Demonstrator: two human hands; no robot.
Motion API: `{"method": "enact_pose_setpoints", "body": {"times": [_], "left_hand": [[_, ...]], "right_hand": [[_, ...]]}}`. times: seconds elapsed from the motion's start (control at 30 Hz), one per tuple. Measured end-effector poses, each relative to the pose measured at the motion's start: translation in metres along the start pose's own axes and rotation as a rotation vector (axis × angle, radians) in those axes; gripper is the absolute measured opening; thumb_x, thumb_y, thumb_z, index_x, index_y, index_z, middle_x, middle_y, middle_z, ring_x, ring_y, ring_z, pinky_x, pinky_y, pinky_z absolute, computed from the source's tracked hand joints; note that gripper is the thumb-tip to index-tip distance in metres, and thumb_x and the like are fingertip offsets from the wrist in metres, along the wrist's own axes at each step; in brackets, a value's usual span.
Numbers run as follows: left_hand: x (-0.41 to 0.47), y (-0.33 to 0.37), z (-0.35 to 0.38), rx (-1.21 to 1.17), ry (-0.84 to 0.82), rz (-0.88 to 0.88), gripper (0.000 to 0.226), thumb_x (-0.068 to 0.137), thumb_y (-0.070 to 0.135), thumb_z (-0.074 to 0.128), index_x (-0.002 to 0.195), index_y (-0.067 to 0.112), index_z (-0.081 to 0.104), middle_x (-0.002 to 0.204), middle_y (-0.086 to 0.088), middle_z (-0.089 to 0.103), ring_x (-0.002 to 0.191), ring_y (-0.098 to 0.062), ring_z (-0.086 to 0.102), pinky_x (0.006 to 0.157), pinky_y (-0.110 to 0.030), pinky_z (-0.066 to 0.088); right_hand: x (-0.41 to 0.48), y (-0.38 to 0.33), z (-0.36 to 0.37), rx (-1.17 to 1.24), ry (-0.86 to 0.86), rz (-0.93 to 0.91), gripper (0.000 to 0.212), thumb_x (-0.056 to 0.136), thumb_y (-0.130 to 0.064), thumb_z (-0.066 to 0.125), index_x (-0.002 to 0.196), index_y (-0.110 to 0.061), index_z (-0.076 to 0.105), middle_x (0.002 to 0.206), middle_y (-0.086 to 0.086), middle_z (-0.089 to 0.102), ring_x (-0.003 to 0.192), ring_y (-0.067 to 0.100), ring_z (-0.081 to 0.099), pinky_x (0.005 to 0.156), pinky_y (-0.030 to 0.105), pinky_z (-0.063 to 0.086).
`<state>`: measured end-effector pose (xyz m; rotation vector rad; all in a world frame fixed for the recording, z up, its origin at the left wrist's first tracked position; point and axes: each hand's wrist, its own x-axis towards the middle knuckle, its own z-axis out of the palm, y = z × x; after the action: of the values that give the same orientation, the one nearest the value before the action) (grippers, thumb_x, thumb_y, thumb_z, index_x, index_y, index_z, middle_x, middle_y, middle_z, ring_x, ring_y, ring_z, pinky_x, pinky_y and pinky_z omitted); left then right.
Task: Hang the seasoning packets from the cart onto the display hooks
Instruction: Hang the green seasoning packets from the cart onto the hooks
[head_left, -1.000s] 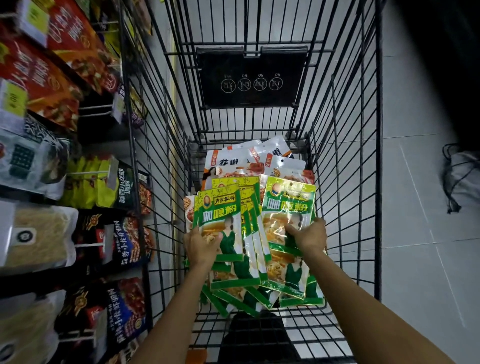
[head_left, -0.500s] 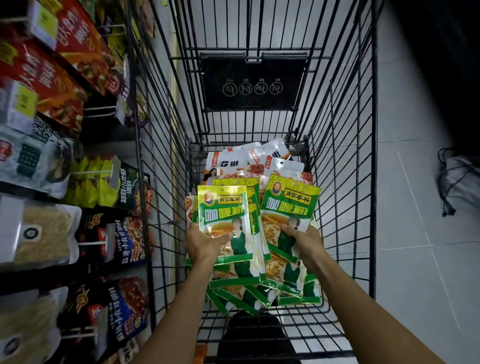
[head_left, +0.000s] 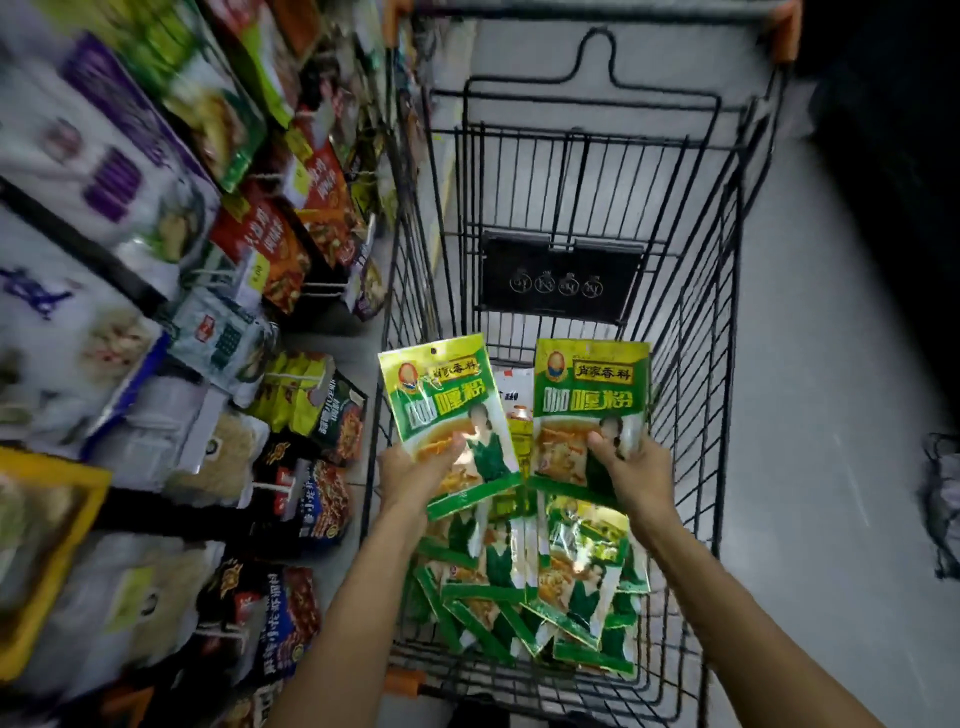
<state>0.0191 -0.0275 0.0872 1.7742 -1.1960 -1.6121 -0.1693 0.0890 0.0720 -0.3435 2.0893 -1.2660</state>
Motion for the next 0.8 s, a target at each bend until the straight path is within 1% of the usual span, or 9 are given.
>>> {"method": "enact_pose_setpoints", "body": {"times": [0.07,0.13,0.27,0.4,0.43,0.47,0.53,0.63,0.8], "left_hand": [[-0.02,0.032,-0.021,-0.01,0.041,0.105,0.027,0.075,0.023,0.08,0.09,0.022,0.057,0.093,0.0,0.064,0.08,-0.011,0.063,0.058,-0.016,0.047],[-0.045,0.061,-0.045,-0.034,0.105,0.207,0.026,0.077,0.025,0.079,0.096,0.019,0.062,0.098,-0.002,0.065,0.08,-0.007,0.065,0.058,-0.014,0.049],[-0.108,0.11,-0.099,-0.057,0.314,0.361,0.048,0.077,0.033,0.078,0.113,0.009,0.056,0.115,-0.005,0.063,0.105,-0.022,0.06,0.088,-0.036,0.051],[-0.188,0.14,-0.159,-0.096,0.567,0.563,0.047,0.077,0.029,0.078,0.11,-0.001,0.063,0.097,-0.02,0.068,0.096,-0.03,0.065,0.058,-0.02,0.048],[-0.211,0.144,-0.173,-0.123,0.606,0.594,0.048,0.078,0.027,0.078,0.114,0.0,0.062,0.121,-0.006,0.048,0.097,-0.029,0.065,0.062,-0.023,0.051],[-0.232,0.148,-0.187,-0.15,0.626,0.61,0.047,0.078,0.025,0.077,0.118,0.005,0.062,0.101,0.01,0.065,0.098,-0.026,0.066,0.073,-0.028,0.054],[-0.274,0.152,-0.215,-0.194,0.667,0.646,0.036,0.078,0.022,0.077,0.112,0.016,0.066,0.103,0.001,0.072,0.097,-0.018,0.068,0.086,-0.039,0.055],[-0.333,0.153,-0.255,-0.221,0.811,0.714,0.034,0.076,0.022,0.079,0.108,0.023,0.066,0.104,0.006,0.072,0.096,-0.011,0.068,0.087,-0.037,0.054],[-0.423,0.141,-0.315,-0.197,1.041,0.746,0.03,0.074,0.024,0.08,0.101,0.025,0.068,0.097,0.007,0.074,0.092,-0.015,0.069,0.084,-0.035,0.056]], "right_hand": [[-0.004,-0.039,-0.003,-0.006,-0.086,-0.081,0.014,0.087,-0.023,0.069,0.083,-0.011,0.064,0.081,0.006,0.067,0.071,0.014,0.068,0.059,0.026,0.054],[-0.01,-0.08,-0.003,-0.004,-0.174,-0.15,0.028,0.085,-0.027,0.072,0.088,0.0,0.066,0.085,0.017,0.068,0.08,0.026,0.068,0.066,0.035,0.053],[-0.04,-0.16,0.006,0.015,-0.369,-0.341,0.031,0.082,-0.028,0.075,0.093,0.001,0.069,0.09,0.019,0.07,0.085,0.029,0.066,0.071,0.035,0.048],[-0.094,-0.233,0.02,-0.002,-0.578,-0.57,0.019,0.081,-0.029,0.075,0.077,-0.011,0.069,0.074,0.008,0.07,0.072,0.022,0.064,0.06,0.028,0.044],[-0.111,-0.25,0.024,-0.009,-0.633,-0.61,0.024,0.079,-0.032,0.076,0.074,-0.01,0.068,0.069,0.011,0.068,0.067,0.025,0.064,0.057,0.028,0.043],[-0.128,-0.266,0.03,0.003,-0.697,-0.639,0.028,0.078,-0.035,0.076,0.071,-0.008,0.067,0.066,0.013,0.066,0.063,0.026,0.064,0.056,0.026,0.042],[-0.163,-0.291,0.041,0.046,-0.819,-0.713,0.028,0.079,-0.032,0.075,0.068,-0.009,0.065,0.063,0.004,0.068,0.061,0.015,0.065,0.056,0.021,0.043],[-0.224,-0.32,0.057,0.13,-0.986,-0.782,0.05,0.079,-0.036,0.074,0.072,0.008,0.052,0.067,0.031,0.049,0.062,0.021,0.049,0.059,0.028,0.034],[-0.333,-0.355,0.075,0.195,-1.201,-0.928,0.05,0.076,-0.042,0.072,0.054,-0.025,0.031,0.046,-0.013,0.025,0.04,0.005,0.027,0.051,0.026,0.026]]}}
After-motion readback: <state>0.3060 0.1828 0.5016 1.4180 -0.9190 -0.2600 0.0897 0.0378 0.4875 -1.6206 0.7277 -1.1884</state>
